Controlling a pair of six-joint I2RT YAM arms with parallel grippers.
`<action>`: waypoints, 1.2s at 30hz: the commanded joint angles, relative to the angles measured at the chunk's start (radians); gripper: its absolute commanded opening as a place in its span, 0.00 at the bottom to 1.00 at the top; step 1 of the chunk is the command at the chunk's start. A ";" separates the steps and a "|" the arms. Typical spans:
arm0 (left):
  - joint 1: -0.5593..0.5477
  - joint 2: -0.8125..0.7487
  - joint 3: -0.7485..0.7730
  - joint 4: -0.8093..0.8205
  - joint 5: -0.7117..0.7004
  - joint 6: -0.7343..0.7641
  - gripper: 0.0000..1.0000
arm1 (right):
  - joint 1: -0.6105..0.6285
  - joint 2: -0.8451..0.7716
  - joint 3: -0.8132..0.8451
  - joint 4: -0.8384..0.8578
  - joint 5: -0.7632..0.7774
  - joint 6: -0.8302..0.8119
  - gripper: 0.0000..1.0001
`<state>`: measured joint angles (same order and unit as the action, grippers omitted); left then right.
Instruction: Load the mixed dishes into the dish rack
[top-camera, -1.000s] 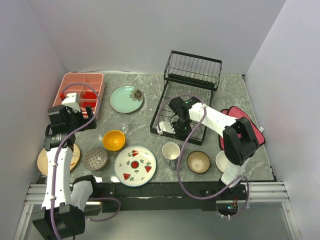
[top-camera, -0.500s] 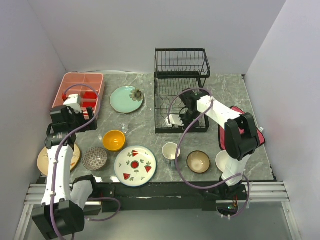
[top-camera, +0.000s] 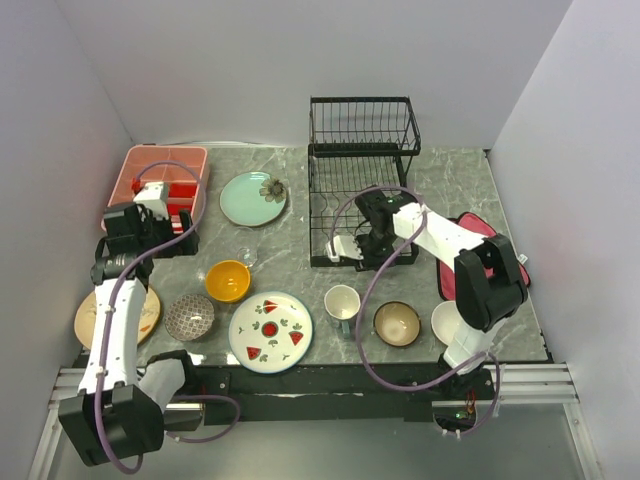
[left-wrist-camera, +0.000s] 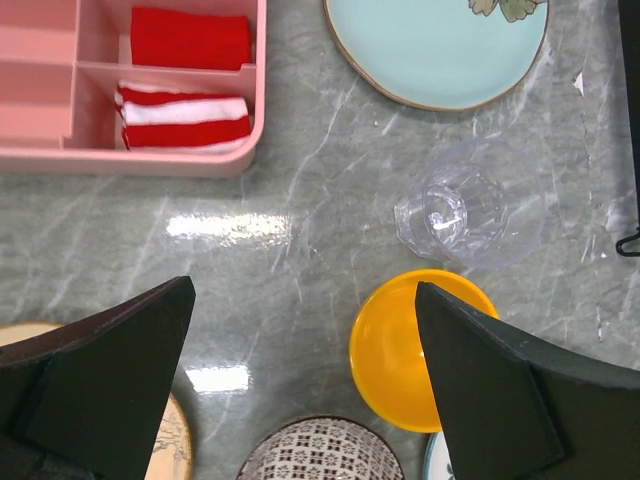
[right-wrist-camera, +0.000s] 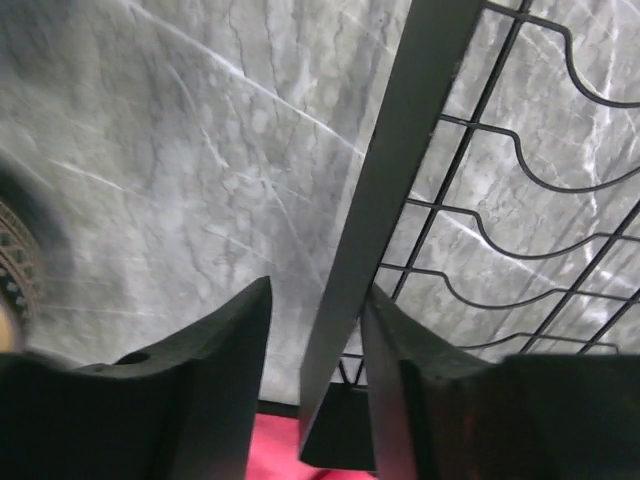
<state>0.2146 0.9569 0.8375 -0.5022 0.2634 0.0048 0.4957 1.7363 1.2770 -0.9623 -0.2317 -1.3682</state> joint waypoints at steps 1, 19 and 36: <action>-0.027 0.014 0.118 -0.047 -0.073 0.057 1.00 | 0.004 -0.107 0.022 -0.016 -0.029 0.110 0.52; -0.389 0.114 0.335 -0.176 0.010 0.383 1.00 | -0.126 -0.598 -0.045 0.468 -0.055 1.235 0.86; -0.560 0.359 0.350 -0.237 -0.147 0.343 1.00 | -0.171 -0.547 -0.082 0.557 -0.172 1.434 1.00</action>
<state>-0.3298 1.3132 1.1717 -0.7540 0.1070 0.3180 0.3283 1.1919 1.1881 -0.4759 -0.3477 0.0486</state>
